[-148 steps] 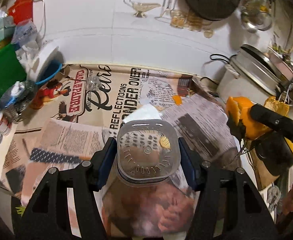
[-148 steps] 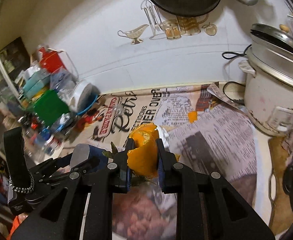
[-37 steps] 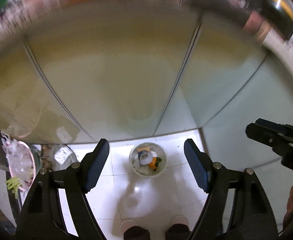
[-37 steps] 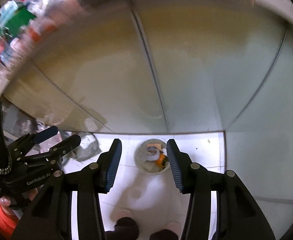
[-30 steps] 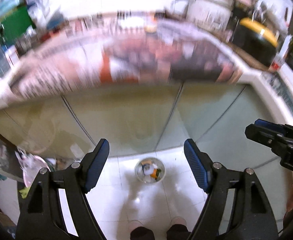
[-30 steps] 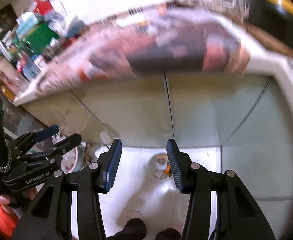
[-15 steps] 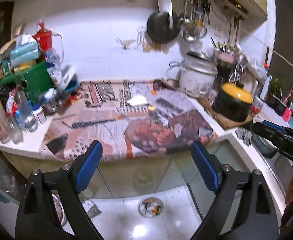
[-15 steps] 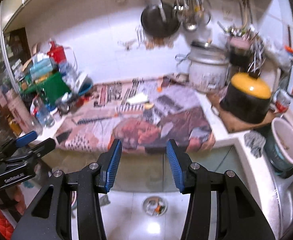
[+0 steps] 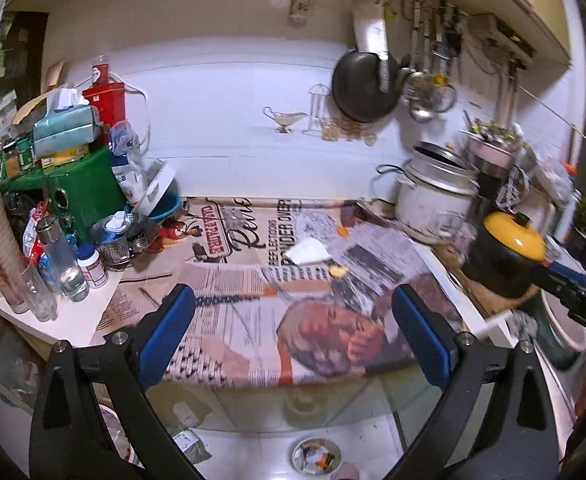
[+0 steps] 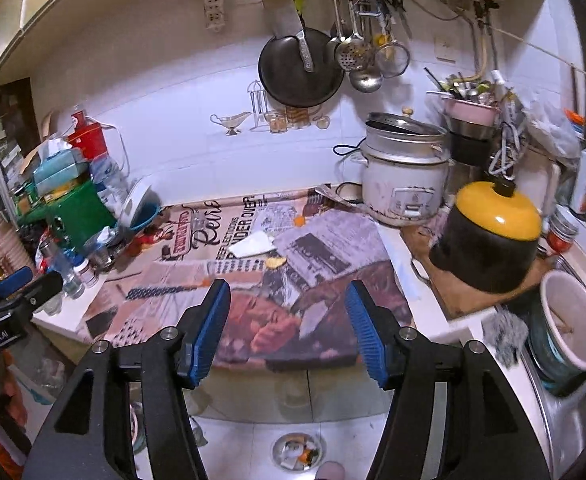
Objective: Collect trash
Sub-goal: 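Raise both open tools back up toward the newspaper-covered counter, then grasp the white tissue with the right tool while the left tool grasps the glass jar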
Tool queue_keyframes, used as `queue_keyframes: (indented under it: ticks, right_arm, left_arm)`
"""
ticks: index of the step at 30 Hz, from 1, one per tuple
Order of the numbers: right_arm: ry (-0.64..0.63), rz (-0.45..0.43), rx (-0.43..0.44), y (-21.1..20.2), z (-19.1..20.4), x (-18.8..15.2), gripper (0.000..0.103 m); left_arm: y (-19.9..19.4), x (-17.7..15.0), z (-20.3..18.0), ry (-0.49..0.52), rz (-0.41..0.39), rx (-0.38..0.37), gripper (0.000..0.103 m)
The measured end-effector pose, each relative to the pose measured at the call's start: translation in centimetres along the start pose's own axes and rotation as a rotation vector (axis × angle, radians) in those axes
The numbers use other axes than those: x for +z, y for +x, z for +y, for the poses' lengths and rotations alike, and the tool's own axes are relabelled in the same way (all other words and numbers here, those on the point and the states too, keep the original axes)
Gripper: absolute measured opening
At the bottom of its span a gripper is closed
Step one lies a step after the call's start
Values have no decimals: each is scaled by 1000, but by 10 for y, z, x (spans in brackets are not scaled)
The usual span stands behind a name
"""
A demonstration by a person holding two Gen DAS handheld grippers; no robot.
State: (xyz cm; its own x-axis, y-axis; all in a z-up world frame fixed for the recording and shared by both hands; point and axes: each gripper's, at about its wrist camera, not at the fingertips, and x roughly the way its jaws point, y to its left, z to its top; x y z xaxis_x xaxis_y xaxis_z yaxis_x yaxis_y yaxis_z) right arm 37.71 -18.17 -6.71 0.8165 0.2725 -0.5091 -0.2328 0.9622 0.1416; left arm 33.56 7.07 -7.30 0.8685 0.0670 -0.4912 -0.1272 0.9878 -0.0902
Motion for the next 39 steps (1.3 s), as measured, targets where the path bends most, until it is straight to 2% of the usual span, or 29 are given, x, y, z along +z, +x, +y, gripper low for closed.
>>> queue_keyframes:
  ticks: [3, 7, 11, 16, 20, 25, 32, 36, 39]
  right_arm:
    - [-22, 16, 27, 31, -12, 21, 56]
    - [-75, 72, 92, 78, -24, 49, 56]
    - [-136, 116, 125, 124, -25, 61, 56]
    - [-119, 201, 182, 187, -18, 69, 60]
    - [-93, 265, 222, 239, -4, 73, 61]
    - [-61, 342, 179, 310, 17, 71, 61]
    - [39, 496, 121, 419, 33, 56, 61]
    - [103, 558, 89, 464, 37, 45, 61]
    - [131, 588, 64, 481, 40, 39, 61]
  left_arm:
    - [29, 16, -4, -33, 5, 27, 99]
    - [72, 36, -9, -83, 21, 104, 99]
    - [104, 46, -8, -133, 20, 149, 99]
    - [146, 56, 7, -156, 65, 203, 99]
    - [181, 63, 37, -178, 90, 231, 99]
    - [239, 78, 87, -180, 133, 208, 99]
    - [334, 90, 144, -149, 250, 166, 99]
    - [386, 87, 163, -125, 314, 141, 99]
    - [420, 86, 172, -112, 349, 121, 99]
